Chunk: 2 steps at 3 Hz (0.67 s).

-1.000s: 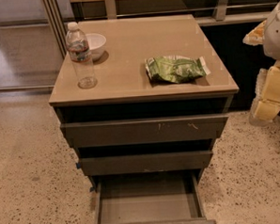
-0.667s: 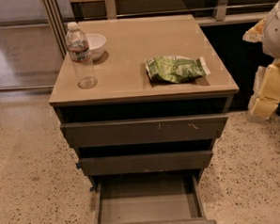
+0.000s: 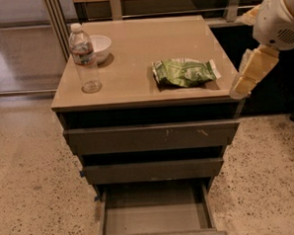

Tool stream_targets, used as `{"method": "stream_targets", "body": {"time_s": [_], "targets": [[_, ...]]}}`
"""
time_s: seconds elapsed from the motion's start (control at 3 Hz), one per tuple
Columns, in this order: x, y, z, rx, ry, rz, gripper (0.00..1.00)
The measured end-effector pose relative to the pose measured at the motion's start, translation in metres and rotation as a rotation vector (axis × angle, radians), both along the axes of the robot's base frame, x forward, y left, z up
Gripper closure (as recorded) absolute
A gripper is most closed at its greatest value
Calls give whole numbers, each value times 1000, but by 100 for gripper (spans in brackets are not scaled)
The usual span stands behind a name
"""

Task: Place green jalapeno chip bag into bottom drawer

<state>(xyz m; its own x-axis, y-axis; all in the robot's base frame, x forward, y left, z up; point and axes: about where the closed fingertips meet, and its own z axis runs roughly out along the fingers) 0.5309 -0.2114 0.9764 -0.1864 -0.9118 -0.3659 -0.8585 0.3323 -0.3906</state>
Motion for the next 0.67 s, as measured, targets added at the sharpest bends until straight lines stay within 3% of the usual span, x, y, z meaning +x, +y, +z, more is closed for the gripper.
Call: {"method": "stream_targets", "body": {"time_s": [0.33,0.67], "targets": [[55,17,-3,63,-57,35,0],[110,33,-14,155,-79,63,0]]}}
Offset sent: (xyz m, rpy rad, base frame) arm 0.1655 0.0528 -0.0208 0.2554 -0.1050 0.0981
